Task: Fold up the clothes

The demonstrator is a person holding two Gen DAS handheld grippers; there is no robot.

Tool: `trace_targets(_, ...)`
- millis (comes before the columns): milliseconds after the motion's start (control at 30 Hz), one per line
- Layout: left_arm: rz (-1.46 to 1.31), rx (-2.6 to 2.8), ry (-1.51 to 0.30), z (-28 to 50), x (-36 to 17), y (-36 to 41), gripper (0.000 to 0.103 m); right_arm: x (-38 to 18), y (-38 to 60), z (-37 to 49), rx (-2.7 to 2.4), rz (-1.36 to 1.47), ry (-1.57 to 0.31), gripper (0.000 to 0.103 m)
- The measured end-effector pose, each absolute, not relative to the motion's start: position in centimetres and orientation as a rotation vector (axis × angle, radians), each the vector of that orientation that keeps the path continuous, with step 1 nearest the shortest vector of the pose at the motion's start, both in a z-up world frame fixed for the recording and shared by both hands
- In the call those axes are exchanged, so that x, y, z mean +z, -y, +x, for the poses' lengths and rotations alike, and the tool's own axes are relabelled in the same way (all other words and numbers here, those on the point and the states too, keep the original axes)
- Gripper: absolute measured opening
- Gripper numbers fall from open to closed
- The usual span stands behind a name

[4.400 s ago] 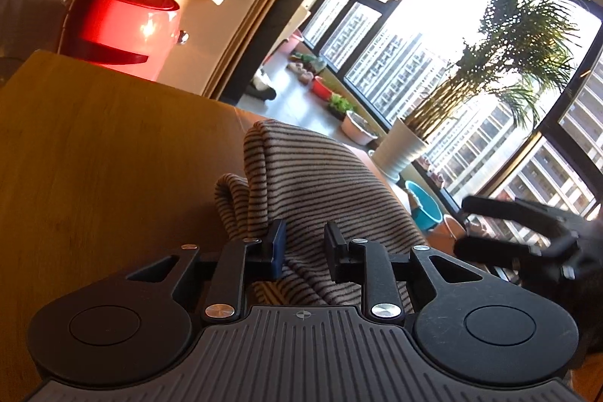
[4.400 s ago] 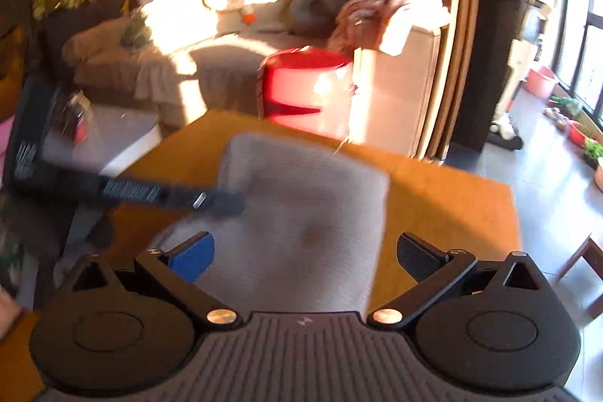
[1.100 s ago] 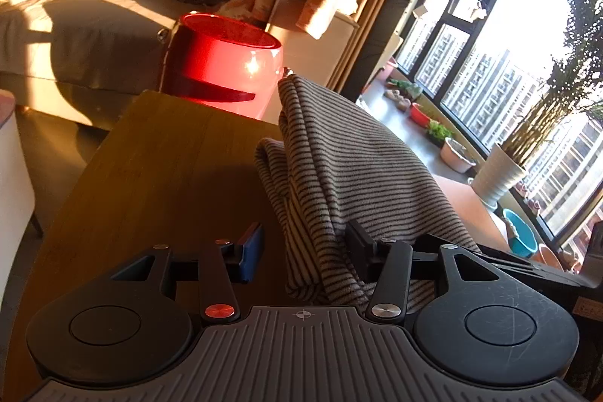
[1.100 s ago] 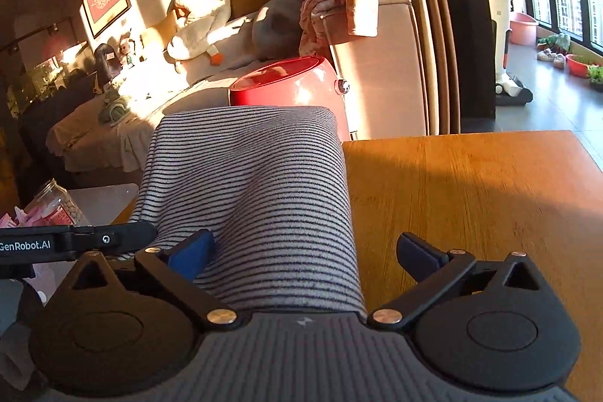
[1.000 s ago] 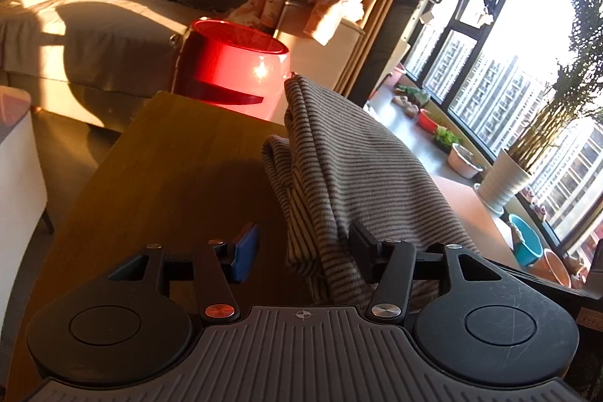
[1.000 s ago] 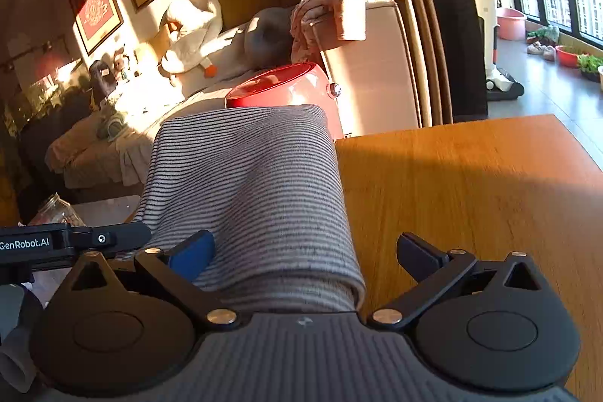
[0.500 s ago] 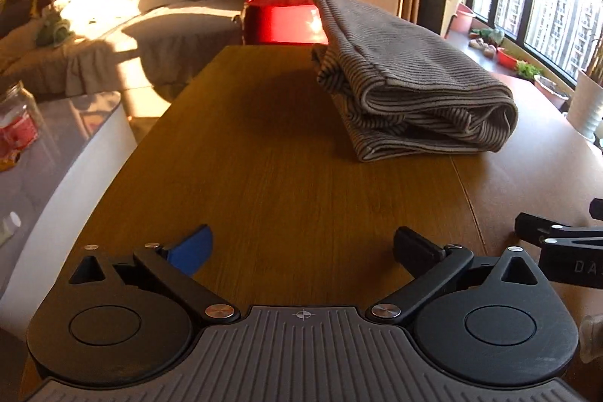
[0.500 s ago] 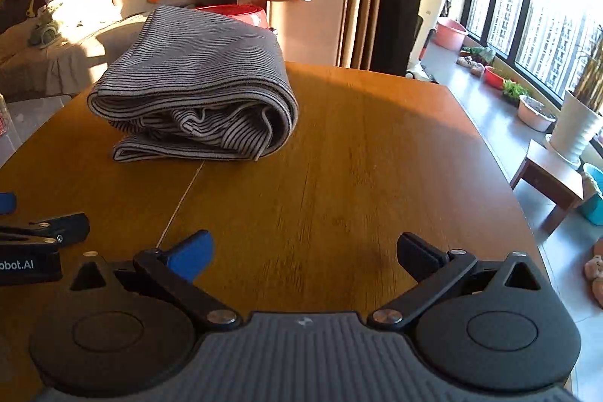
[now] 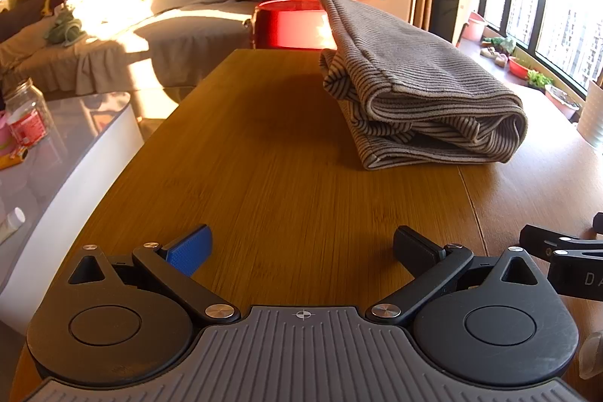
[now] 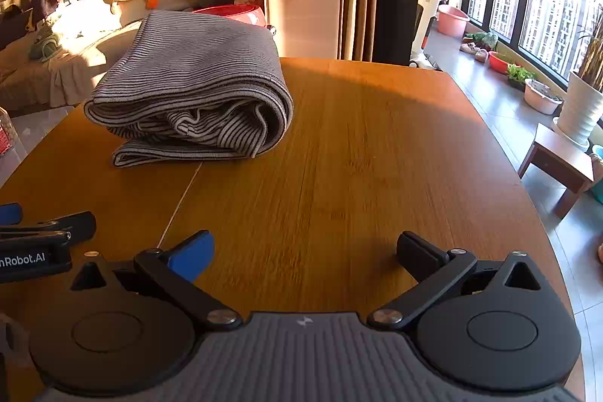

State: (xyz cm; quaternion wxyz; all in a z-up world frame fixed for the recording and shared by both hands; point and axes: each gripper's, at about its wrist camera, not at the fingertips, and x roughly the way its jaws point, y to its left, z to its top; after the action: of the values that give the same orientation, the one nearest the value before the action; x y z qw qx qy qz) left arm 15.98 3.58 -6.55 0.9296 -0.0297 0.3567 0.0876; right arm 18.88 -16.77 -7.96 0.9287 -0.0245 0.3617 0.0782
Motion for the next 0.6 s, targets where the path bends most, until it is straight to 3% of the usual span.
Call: trace_targets(600,-0.065,0.180,-0.727,15.88,-6.68,-3.63,0.103,-7.96,16.88,18.86,0.160,-0.051,-0.741,0.103)
